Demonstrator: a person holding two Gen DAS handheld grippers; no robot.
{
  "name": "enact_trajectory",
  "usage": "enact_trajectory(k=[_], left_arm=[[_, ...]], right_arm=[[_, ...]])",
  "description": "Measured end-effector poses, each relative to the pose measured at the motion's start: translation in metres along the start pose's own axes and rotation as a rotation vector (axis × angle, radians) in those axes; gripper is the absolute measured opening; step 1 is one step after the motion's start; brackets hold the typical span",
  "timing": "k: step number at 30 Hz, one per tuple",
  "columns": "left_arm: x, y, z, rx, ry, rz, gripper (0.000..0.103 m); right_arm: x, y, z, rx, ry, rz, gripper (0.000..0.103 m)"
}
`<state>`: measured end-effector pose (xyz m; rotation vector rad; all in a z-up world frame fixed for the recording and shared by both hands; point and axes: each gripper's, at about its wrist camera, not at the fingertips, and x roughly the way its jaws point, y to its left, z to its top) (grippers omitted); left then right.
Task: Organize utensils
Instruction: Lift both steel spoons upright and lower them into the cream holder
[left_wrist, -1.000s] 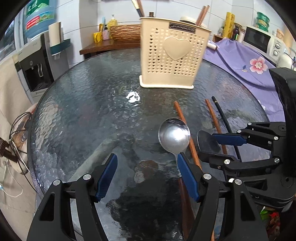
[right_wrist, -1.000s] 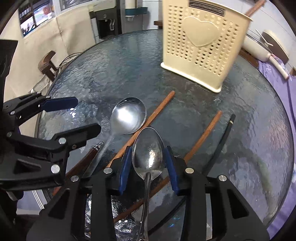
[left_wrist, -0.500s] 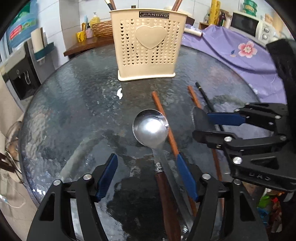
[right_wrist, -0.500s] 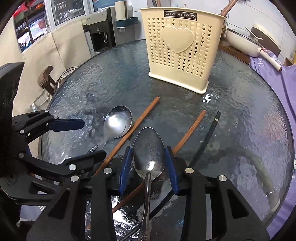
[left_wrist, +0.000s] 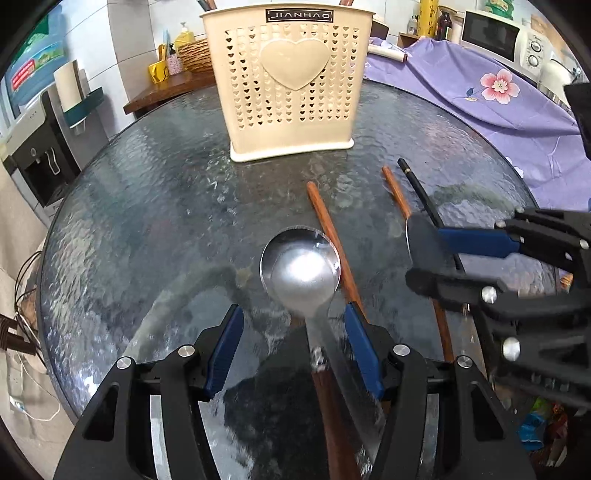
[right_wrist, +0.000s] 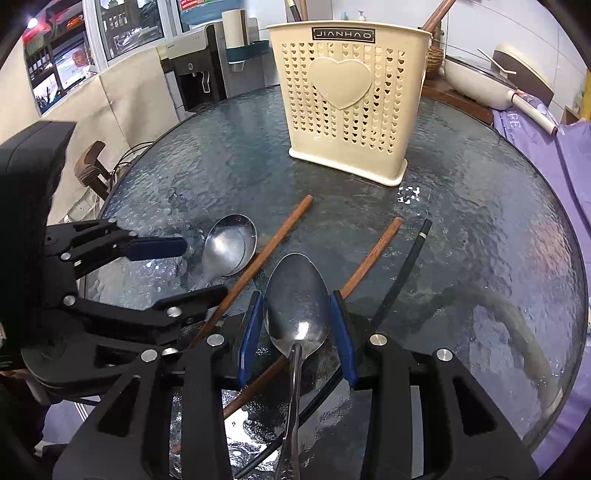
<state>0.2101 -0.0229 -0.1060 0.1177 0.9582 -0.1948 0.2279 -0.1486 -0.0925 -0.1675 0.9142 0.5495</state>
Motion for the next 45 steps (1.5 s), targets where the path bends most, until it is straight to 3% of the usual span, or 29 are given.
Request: enact_trajectory(k=[5, 8, 13, 31, 45], left_arm=[[0.006, -0.002, 0.010, -0.004, -0.004, 0.009, 0.055], [0.008, -0.001, 0.014, -0.023, -0.011, 0.007, 0.046], [0.006, 0.002, 0.017, -0.059, -0.024, -0.015, 0.046], [-0.081, 0.046, 0.048, -0.186, -0.333, -0.115, 0.045], [-0.111, 0.049, 0.062, -0.172, -0.421, -0.129, 0.044]], right_arm=[[-0.003, -0.003, 0.000, 0.014, -0.008, -0.006, 0.038], [-0.003, -0.004, -0.001, 0.021, -0.009, -0.011, 0.038], [-0.004, -0.008, -0.001, 0.031, -0.023, -0.018, 0.038], [-0.054, -0.018, 0.031, 0.101, -0.227, 0.006, 0.037], [-0.086, -0.007, 0.058, 0.043, -0.319, 0.001, 0.037]])
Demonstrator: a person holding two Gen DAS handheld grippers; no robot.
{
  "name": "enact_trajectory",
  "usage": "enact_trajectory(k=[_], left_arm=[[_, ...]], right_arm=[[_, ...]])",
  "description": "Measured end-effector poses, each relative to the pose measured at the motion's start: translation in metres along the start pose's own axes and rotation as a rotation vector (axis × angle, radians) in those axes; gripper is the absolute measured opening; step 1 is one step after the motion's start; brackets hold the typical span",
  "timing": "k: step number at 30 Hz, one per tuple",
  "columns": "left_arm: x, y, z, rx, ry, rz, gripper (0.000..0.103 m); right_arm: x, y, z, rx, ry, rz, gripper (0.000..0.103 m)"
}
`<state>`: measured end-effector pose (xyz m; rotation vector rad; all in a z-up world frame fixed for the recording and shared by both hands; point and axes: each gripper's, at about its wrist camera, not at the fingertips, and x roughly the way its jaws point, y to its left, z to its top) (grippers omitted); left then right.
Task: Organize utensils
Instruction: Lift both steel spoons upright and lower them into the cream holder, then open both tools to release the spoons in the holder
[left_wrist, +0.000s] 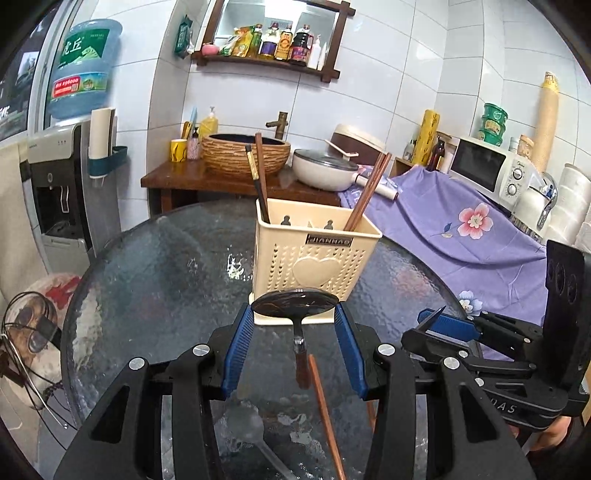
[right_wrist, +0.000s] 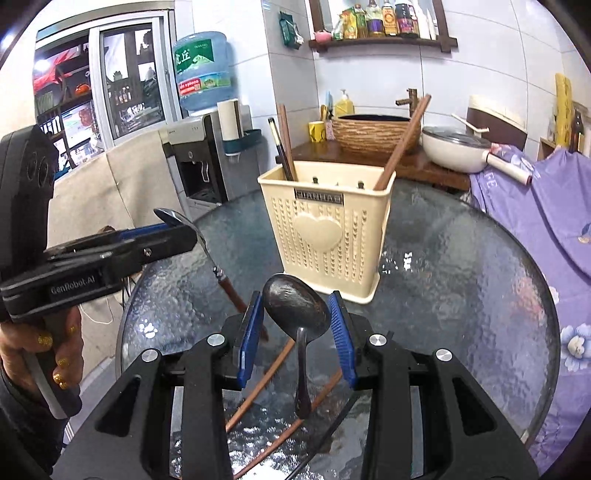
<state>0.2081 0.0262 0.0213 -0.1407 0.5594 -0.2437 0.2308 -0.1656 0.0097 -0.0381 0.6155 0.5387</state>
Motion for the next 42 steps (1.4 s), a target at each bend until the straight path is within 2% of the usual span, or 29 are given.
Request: enact_trajectory(k=[10, 15, 20, 26, 28, 31, 35, 42], left_arm=[[-0.004, -0.004, 0.024, 0.018, -0.032, 0.000, 0.044], [-0.006, -0.011, 0.048, 0.048, -0.039, -0.003, 0.044], [-0.014, -0.018, 0.076, 0.065, -0.079, -0.011, 0.044], [-0.014, -0.025, 0.122, 0.068, -0.124, 0.002, 0.044], [-0.010, -0.028, 0.137, 0.070, -0.140, 0.015, 0.044], [-0.002, -0.029, 0.154, 0.069, -0.168, 0.044, 0.044], [0.017, -0.026, 0.158, 0.069, -0.169, 0.082, 0.044], [0.057, -0.006, 0.127, 0.030, -0.095, 0.100, 0.044]], right_arm=[[-0.003, 0.000, 0.033, -0.023, -0.017, 0.030, 0.037], [-0.010, -0.006, 0.058, -0.018, -0.053, 0.037, 0.037], [-0.021, -0.012, 0.097, -0.015, -0.107, 0.035, 0.037], [-0.031, -0.026, 0.153, 0.019, -0.211, -0.001, 0.037], [-0.030, -0.033, 0.172, 0.033, -0.254, -0.024, 0.037], [-0.019, -0.041, 0.188, 0.060, -0.269, -0.033, 0.037], [0.002, -0.050, 0.188, 0.079, -0.263, -0.055, 0.037], [0.044, -0.062, 0.146, 0.088, -0.201, -0.081, 0.037]])
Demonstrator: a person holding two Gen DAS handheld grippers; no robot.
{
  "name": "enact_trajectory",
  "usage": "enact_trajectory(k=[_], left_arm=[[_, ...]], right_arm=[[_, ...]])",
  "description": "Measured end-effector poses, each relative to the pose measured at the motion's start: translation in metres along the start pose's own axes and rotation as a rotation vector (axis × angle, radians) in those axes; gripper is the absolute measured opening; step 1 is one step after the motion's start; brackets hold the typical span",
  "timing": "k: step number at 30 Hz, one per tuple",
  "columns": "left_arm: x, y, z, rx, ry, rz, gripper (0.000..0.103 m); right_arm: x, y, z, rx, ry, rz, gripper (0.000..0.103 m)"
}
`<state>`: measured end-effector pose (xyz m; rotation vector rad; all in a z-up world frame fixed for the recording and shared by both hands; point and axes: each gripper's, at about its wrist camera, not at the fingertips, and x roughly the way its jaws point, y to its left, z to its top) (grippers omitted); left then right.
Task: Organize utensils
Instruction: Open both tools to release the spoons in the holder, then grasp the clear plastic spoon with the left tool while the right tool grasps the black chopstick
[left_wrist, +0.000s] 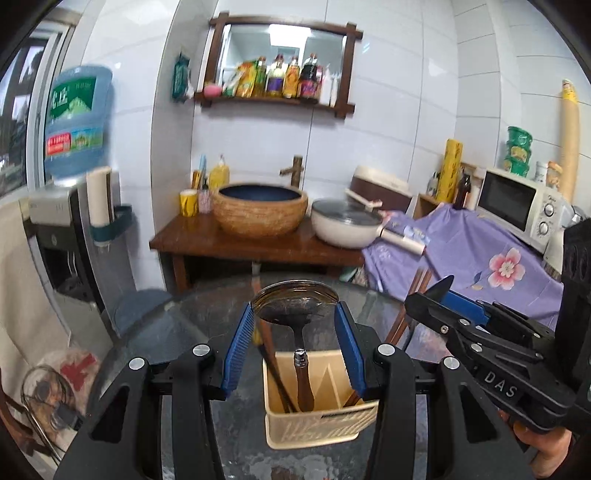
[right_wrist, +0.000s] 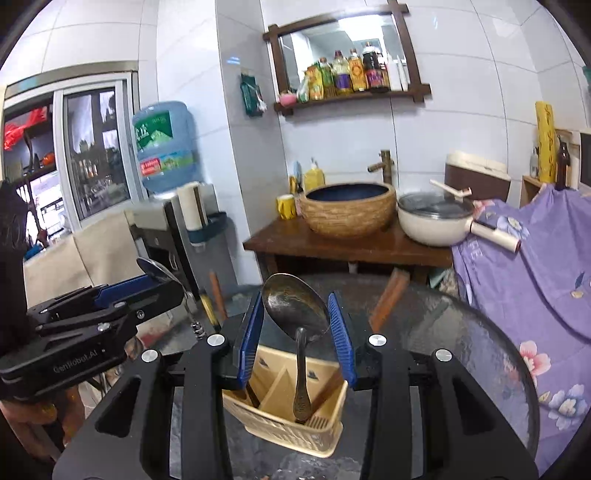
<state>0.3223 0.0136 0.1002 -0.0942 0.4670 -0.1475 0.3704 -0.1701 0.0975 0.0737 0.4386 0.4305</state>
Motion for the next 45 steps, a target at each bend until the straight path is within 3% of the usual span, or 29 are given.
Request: enact_trajectory(k=[9, 23, 26, 29, 31, 34, 39, 45], left_arm=[[0.024, 0.005, -0.035, -0.003, 0.076, 0.001, 0.044], [0.036, 0.002, -0.054, 0.039, 0.108, 0.021, 0.044], [0.030, -0.001, -0.054, 0.055, 0.087, 0.036, 0.045], [0.016, -0.004, -0.055, 0.077, 0.044, 0.058, 0.056], [0.000, -0.003, -0.058, 0.075, 0.001, 0.070, 0.071], [-0.024, 0.002, -0.069, 0.067, -0.030, 0.076, 0.080], [-0.050, 0.012, -0.104, 0.046, -0.013, 0.144, 0.088], [-0.048, 0.027, -0.160, 0.021, 0.162, 0.184, 0.088]], right_arm=[[0.019, 0.003, -0.047, -0.053, 0.025, -0.042, 0.037], [0.028, 0.005, -0.071, -0.084, 0.054, -0.080, 0.037], [0.021, 0.005, -0.073, -0.085, 0.031, -0.082, 0.047], [0.008, 0.008, -0.075, -0.112, 0.000, -0.092, 0.055], [-0.006, 0.008, -0.081, -0.136, -0.011, -0.099, 0.056], [-0.026, 0.002, -0.093, -0.142, -0.007, -0.130, 0.063], [-0.037, -0.014, -0.129, -0.087, 0.179, -0.157, 0.064], [-0.027, -0.017, -0.189, -0.070, 0.400, -0.184, 0.062]])
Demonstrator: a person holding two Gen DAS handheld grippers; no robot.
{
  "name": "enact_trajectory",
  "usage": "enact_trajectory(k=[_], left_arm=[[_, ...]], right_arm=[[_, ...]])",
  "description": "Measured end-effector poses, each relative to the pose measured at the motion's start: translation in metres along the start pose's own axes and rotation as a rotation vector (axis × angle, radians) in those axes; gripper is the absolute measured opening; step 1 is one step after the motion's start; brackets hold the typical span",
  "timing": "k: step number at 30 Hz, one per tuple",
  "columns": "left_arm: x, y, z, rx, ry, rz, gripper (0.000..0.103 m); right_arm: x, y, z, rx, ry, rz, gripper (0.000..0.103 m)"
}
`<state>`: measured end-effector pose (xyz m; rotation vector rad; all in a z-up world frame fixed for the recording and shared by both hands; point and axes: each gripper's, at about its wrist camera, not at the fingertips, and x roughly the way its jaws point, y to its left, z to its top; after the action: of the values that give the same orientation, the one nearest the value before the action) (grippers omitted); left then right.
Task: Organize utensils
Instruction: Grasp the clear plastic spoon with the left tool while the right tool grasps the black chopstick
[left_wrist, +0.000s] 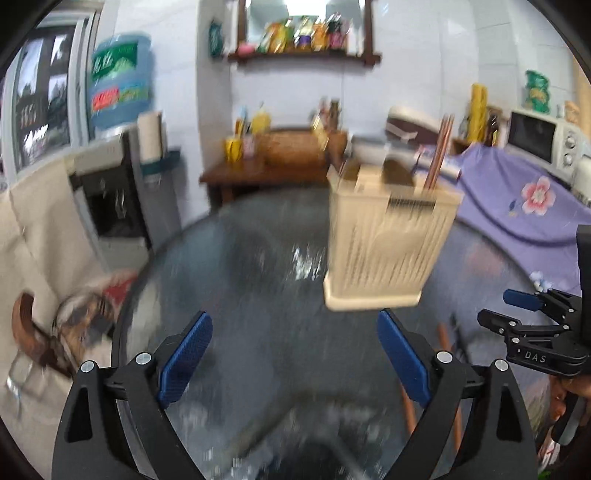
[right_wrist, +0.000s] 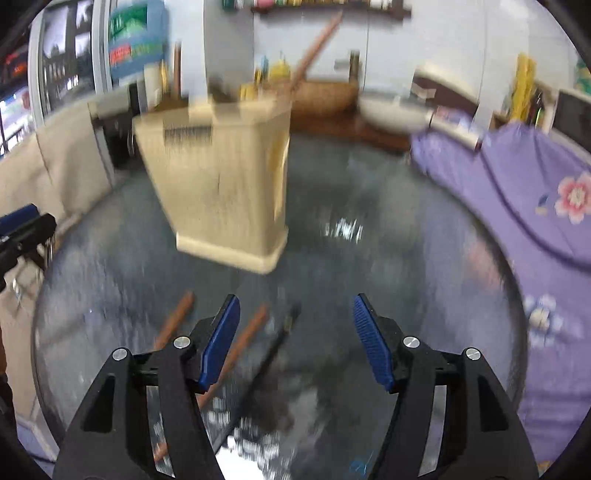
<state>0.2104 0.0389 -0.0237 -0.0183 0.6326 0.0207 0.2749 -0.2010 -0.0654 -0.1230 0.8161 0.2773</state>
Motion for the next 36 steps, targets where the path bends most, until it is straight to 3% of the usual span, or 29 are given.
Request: enact_trajectory(k=[6, 11, 19, 29, 36], left_arm=[[0.010, 0.009, -0.036, -0.037, 0.112, 0.003, 0.082], [0.019, 0.003, -0.053, -0.033, 0.175, -0.019, 0.074], [0.034, -0.003, -0.062, -0.033, 0.225, -0.014, 0.056], [0.040, -0.019, -0.065, -0.035, 0.259, -0.013, 0.056], [0.049, -0.027, -0.062, -0.032, 0.274, 0.004, 0.049]], right_arm=[[0.015, 0.011, -0.021, 0.030, 0.102, 0.014, 0.049], [0.018, 0.019, -0.022, 0.028, 0.129, -0.014, 0.046], [0.023, 0.019, -0.023, 0.041, 0.151, -0.023, 0.040], [0.034, 0.019, -0.012, 0.047, 0.163, -0.025, 0.039], [0.043, 0.016, -0.003, 0.057, 0.160, -0.035, 0.025]])
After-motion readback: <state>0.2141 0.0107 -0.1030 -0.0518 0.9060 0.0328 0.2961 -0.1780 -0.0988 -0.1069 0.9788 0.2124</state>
